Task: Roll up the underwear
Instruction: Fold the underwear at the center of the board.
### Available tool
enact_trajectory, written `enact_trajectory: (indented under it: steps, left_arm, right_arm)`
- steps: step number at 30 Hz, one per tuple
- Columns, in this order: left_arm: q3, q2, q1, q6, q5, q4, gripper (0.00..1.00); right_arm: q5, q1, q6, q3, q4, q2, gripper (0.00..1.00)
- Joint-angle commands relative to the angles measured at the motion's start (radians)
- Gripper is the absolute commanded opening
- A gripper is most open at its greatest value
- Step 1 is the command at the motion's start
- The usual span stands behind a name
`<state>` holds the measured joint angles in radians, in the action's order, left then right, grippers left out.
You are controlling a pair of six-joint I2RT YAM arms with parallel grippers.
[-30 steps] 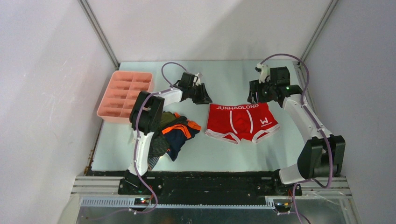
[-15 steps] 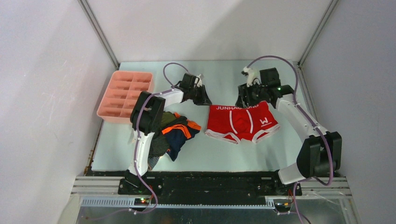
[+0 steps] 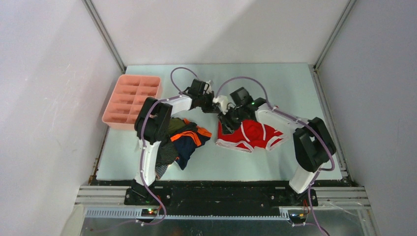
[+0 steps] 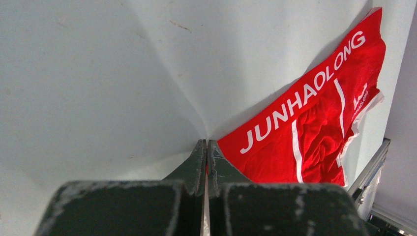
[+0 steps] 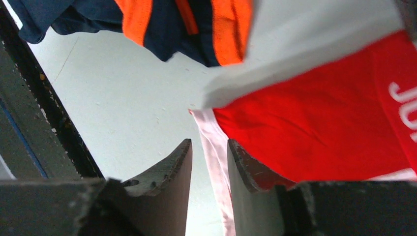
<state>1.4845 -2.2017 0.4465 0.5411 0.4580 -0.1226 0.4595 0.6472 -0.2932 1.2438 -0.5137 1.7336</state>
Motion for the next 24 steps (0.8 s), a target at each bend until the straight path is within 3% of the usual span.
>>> enact_trajectory:
  steps: [1, 6, 12, 24]
  left_arm:
    - [-0.026, 0.046, -0.003, -0.031, -0.032, -0.057, 0.0]
    - [-0.03, 0.057, -0.003, -0.046, -0.063, -0.072, 0.0]
    - [-0.013, 0.054, -0.003, -0.063, -0.077, -0.089, 0.0]
    - [-0.013, 0.05, -0.003, -0.078, -0.085, -0.098, 0.0]
  right_arm:
    - [-0.043, 0.077, -0.023, 0.027, 0.07, 0.051, 0.34]
    - [-0.051, 0.132, -0.026, 0.028, 0.059, 0.106, 0.26]
    - [-0.12, 0.15, 0.003, 0.028, 0.079, 0.128, 0.27]
    - [-0.163, 0.163, 0.049, 0.029, 0.084, 0.172, 0.49]
